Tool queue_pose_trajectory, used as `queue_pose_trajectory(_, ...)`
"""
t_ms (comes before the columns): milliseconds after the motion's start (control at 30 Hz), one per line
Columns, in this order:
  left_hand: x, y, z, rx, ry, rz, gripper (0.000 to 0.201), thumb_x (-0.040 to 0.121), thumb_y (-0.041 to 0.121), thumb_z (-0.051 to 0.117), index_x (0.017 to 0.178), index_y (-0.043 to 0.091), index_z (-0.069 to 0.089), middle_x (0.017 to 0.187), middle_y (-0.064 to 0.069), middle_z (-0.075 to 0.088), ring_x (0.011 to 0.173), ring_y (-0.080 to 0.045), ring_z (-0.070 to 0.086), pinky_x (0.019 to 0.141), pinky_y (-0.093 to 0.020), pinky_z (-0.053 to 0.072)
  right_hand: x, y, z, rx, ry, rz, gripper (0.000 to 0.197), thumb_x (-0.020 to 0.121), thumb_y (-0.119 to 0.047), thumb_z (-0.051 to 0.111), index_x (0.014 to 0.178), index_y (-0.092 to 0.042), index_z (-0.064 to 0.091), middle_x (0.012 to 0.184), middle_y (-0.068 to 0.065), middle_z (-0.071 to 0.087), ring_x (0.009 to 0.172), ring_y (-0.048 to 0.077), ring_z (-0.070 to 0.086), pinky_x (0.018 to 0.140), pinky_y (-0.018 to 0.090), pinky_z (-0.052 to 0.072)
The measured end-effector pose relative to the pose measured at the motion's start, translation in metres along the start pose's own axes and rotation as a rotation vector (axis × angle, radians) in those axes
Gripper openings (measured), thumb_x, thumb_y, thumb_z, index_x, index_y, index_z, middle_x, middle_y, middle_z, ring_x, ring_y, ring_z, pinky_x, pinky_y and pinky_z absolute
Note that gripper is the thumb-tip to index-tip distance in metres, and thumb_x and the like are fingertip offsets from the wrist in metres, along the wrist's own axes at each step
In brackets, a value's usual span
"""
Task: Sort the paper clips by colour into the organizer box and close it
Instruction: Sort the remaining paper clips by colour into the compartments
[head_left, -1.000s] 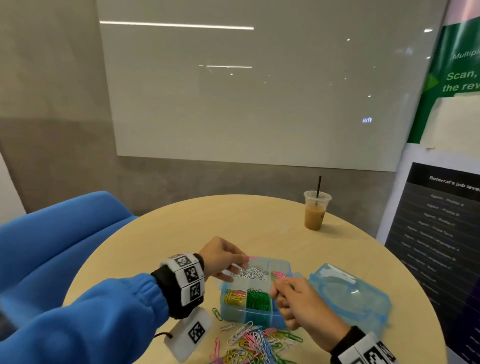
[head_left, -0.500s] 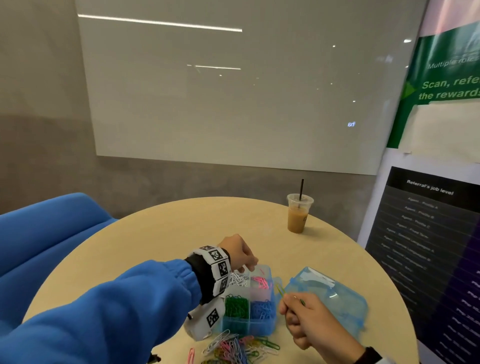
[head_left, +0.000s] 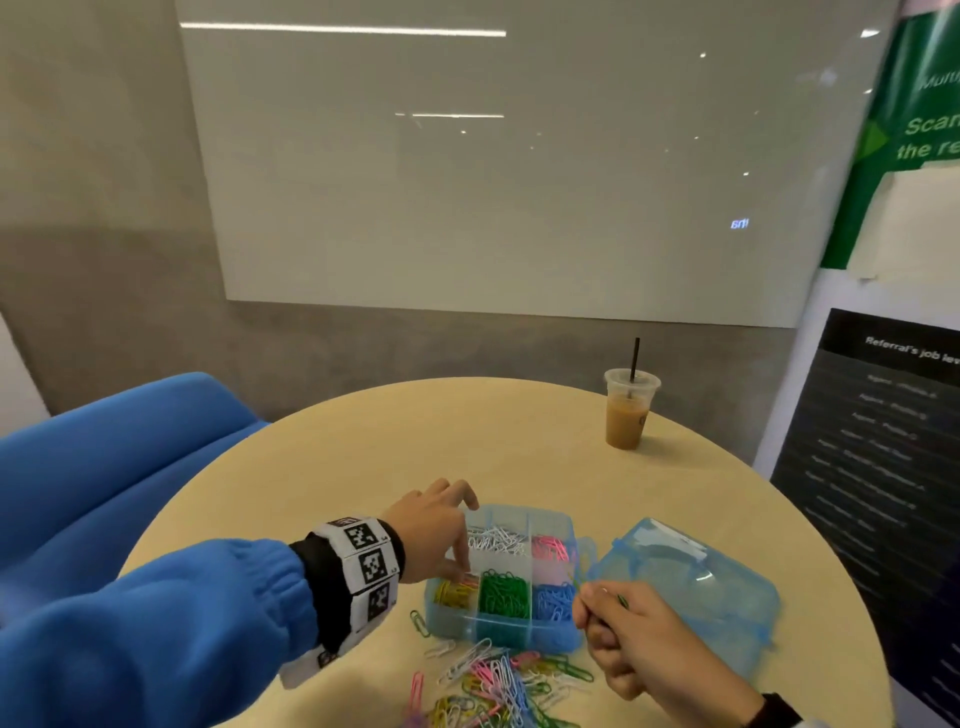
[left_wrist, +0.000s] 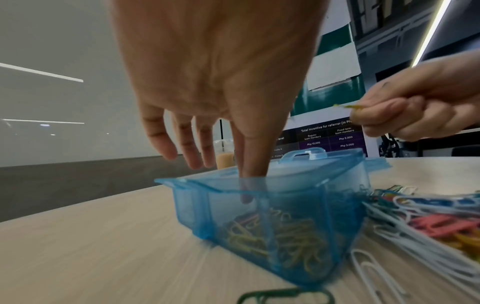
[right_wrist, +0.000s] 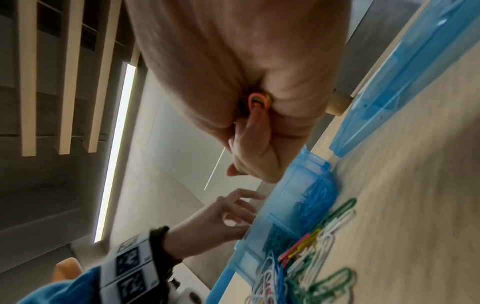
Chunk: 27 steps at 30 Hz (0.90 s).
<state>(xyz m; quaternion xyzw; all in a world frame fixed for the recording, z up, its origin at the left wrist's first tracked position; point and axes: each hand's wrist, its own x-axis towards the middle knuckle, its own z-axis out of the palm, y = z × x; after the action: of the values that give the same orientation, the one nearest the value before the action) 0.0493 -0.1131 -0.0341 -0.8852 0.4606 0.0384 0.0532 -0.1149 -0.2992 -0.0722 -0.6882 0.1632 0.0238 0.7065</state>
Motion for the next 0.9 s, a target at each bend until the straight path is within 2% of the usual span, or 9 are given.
queue_pose_trajectory(100, 0.010, 0.006, 0.003, 0.046, -0.050, -0.003, 0.026, 0.088, 0.045, 0.065, 0.106, 0.029, 0.075, 0.146, 0.004, 0.031, 0.128, -0.021, 0.033, 0.101, -0.041, 0.039, -0.002, -0.001, 0.004, -0.004, -0.032, 0.026, 0.038, 0.104, -0.022, 0.039, 0.071, -0.006, 0.050, 0.054, 0.001, 0.024, 0.044, 0.009, 0.016, 0.044, 0.011, 0.015)
queue_pose_trajectory(233, 0.018, 0.012, 0.007, 0.045, -0.073, -0.014, 0.016, 0.090, 0.024, 0.066, 0.103, 0.019, 0.075, 0.143, 0.002, 0.036, 0.124, -0.024, 0.043, 0.099, -0.042, 0.042, -0.003, -0.002, 0.006, -0.005, -0.066, 0.048, 0.038, 0.104, -0.023, 0.040, 0.071, -0.006, 0.051, 0.053, 0.000, 0.028, 0.044, 0.009, 0.017, 0.043, 0.012, 0.015)
queue_pose_trajectory(300, 0.018, 0.011, 0.009, 0.028, -0.065, -0.009, 0.015, 0.090, 0.020, 0.066, 0.101, 0.018, 0.075, 0.142, 0.003, 0.038, 0.120, -0.023, 0.047, 0.095, -0.038, 0.044, -0.003, -0.001, 0.007, -0.009, -0.077, 0.055, 0.038, 0.104, -0.024, 0.040, 0.072, -0.007, 0.051, 0.053, 0.000, 0.028, 0.044, 0.009, 0.018, 0.043, 0.012, 0.016)
queue_pose_trajectory(467, 0.014, 0.001, 0.010, -0.058, 0.013, -0.002, 0.012, 0.087, 0.030, 0.070, 0.095, 0.023, 0.077, 0.136, 0.013, 0.046, 0.112, -0.014, 0.053, 0.081, -0.027, 0.040, -0.002, 0.000, 0.012, -0.018, -0.109, 0.071, 0.040, 0.104, -0.024, 0.040, 0.069, -0.009, 0.052, 0.054, 0.001, 0.027, 0.046, 0.009, 0.017, 0.044, 0.012, 0.015)
queue_pose_trajectory(567, 0.010, -0.007, 0.012, -0.191, 0.028, -0.041, 0.015, 0.081, 0.034, 0.076, 0.092, 0.024, 0.077, 0.129, 0.014, 0.050, 0.115, -0.010, 0.050, 0.087, -0.027, 0.043, -0.002, 0.000, 0.015, -0.017, -0.120, 0.081, 0.041, 0.104, -0.023, 0.040, 0.067, -0.010, 0.052, 0.055, 0.001, 0.026, 0.047, 0.010, 0.017, 0.044, 0.013, 0.015)
queue_pose_trajectory(667, 0.006, -0.012, 0.012, -0.296, 0.038, -0.056, 0.017, 0.077, 0.037, 0.079, 0.090, 0.027, 0.077, 0.127, 0.014, 0.051, 0.116, -0.009, 0.048, 0.095, -0.033, 0.043, 0.000, -0.004, 0.021, 0.026, -0.125, 0.084, 0.042, 0.104, -0.023, 0.041, 0.066, -0.009, 0.053, 0.054, 0.001, 0.027, 0.044, 0.009, 0.018, 0.042, 0.011, 0.017)
queue_pose_trajectory(800, -0.001, -0.016, 0.010, -0.313, 0.077, -0.058, 0.014, 0.078, 0.039, 0.078, 0.085, 0.027, 0.074, 0.113, 0.015, 0.060, 0.100, -0.008, 0.055, 0.088, -0.032, 0.048, 0.006, -0.014, 0.036, 0.007, -0.123, 0.076, 0.038, 0.104, -0.020, 0.039, 0.070, -0.009, 0.051, 0.053, -0.001, 0.027, 0.043, 0.009, 0.017, 0.039, 0.012, 0.015)
queue_pose_trajectory(900, -0.007, -0.019, 0.007, -0.370, 0.098, -0.072, 0.010, 0.083, 0.035, 0.075, 0.080, 0.029, 0.067, 0.100, 0.010, 0.070, 0.090, -0.008, 0.064, 0.081, -0.031, 0.053, 0.014, -0.022, 0.049, -0.070, -0.125, 0.078, 0.035, 0.104, -0.017, 0.037, 0.072, -0.011, 0.050, 0.053, -0.003, 0.027, 0.044, 0.009, 0.018, 0.039, 0.014, 0.015)
